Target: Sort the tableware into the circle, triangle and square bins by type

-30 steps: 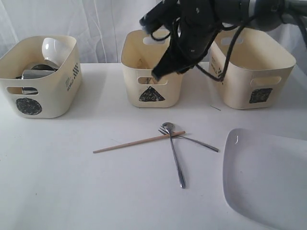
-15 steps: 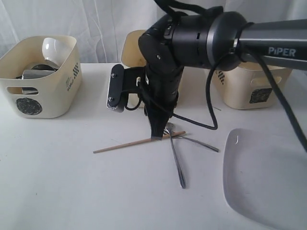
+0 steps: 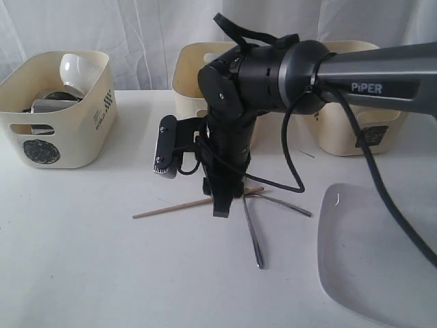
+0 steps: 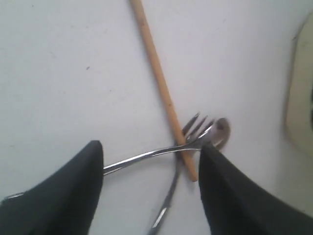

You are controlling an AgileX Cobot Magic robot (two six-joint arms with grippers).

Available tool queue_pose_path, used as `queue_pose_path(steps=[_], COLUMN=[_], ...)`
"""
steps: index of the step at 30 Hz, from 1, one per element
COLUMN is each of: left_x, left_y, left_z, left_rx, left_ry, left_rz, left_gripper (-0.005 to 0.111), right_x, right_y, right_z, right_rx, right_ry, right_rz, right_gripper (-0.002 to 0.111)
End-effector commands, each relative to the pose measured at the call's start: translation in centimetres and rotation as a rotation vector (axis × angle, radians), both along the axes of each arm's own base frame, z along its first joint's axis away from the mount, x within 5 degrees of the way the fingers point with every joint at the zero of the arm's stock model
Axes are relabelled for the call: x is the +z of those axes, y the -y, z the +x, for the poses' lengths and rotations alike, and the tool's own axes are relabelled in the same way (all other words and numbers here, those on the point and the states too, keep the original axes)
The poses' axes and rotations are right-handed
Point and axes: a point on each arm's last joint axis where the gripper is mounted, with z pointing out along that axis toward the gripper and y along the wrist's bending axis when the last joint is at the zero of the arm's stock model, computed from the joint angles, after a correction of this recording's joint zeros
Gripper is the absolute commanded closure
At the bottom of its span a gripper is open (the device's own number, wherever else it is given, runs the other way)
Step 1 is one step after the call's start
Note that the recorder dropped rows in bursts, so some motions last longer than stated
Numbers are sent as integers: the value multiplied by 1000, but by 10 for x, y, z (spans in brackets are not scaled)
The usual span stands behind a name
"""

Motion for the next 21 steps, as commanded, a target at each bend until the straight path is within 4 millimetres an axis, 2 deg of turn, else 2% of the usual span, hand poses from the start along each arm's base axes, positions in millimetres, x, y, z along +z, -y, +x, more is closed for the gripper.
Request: queue_pose_path(steps=[1, 3, 7, 16, 21], left_x=[-1, -1, -1, -1, -1], left_y=[0, 0, 0, 0, 0], left_z=[0, 0, 0, 0, 0], left_rx=[-1, -1, -1, -1, -1], left_ry=[2, 2, 2, 2, 2], left_rz=[-8, -8, -8, -8, -8], left_gripper=[107, 107, 107, 107, 107], right_x=[3, 2, -4, -26, -41], right_y=[10, 14, 14, 27, 35], right_z=[-5, -9, -14, -8, -9], right_rx=[-460, -593, -668, -1013, -1115], right_ry=[-82, -143, -186, -141, -84], right_rz=[102, 104, 128, 274, 309], right_gripper=[58, 59, 59, 59, 59])
